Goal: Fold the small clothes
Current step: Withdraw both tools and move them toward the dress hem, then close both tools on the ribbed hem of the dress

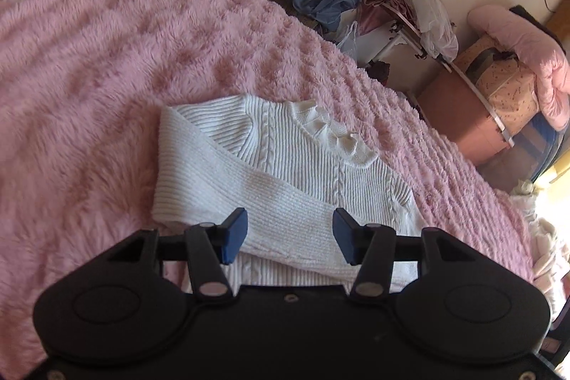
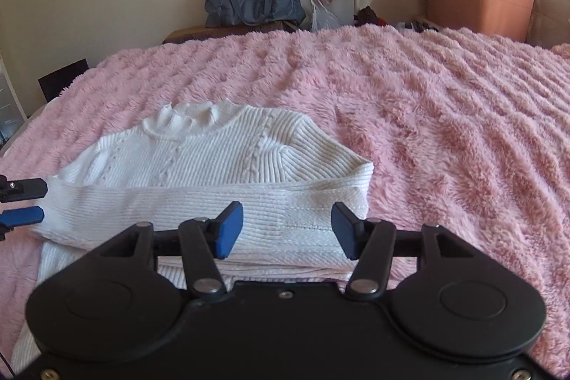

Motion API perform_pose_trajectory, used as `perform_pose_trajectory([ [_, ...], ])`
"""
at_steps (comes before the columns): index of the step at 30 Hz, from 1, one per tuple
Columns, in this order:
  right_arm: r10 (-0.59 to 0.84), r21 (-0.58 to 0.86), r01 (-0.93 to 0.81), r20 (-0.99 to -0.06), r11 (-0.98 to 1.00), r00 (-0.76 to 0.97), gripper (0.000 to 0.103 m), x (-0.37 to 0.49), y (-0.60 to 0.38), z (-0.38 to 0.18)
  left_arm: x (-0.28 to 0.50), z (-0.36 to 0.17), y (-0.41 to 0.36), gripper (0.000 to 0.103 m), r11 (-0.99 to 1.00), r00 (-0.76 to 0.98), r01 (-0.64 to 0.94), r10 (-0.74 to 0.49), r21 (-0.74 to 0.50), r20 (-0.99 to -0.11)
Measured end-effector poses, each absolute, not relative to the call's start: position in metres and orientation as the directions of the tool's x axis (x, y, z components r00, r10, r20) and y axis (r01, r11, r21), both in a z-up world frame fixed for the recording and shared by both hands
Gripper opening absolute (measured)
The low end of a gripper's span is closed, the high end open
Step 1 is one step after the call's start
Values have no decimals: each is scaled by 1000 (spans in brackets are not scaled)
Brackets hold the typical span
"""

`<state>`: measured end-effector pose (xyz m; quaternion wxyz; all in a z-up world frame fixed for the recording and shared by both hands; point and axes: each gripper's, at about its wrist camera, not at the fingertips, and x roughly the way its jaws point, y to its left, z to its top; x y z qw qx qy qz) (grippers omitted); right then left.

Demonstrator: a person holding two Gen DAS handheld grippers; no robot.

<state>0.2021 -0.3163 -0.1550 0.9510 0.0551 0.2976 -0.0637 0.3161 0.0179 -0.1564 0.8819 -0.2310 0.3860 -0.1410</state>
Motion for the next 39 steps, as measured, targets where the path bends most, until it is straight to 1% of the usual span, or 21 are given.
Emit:
perform_pose_trajectory([
  [3,-92,34,137,-584,990,807,57,182,-304,-143,285,-138,19,56,904,661,91,-368,-418,-654],
  [7,-78,36,125,-603,992,794,57,150,-289,-132,236,-127,21,57,929,635,105,-338,-356,-694],
  [11,-62,32,103,-612,994,788,57,108,-270,-123,181,-124,18,60,952,613,136,-300,-275,-731],
  [13,-53,34,94,-615,995,787,60,87,-262,-120,156,-128,15,61,962,596,151,-271,-226,-756],
  [15,-51,35,92,-621,995,782,62,68,-256,-120,132,-134,12,61,965,565,166,-261,-202,-783],
  [21,-38,64,109,-675,992,737,62,11,-246,-133,73,-156,18,61,963,502,174,-268,-208,-822],
  [30,-38,73,156,-790,985,612,62,-42,-249,-183,35,-196,44,61,960,377,178,-271,-218,-886],
  [35,-41,65,166,-827,984,561,59,-56,-252,-199,29,-211,48,60,958,335,182,-271,-220,-902],
  [37,-36,69,169,-834,983,550,54,-60,-254,-204,28,-216,49,59,958,330,178,-275,-226,-903],
  [39,-26,83,177,-843,981,537,53,-61,-256,-209,32,-218,47,59,957,321,181,-276,-227,-906],
])
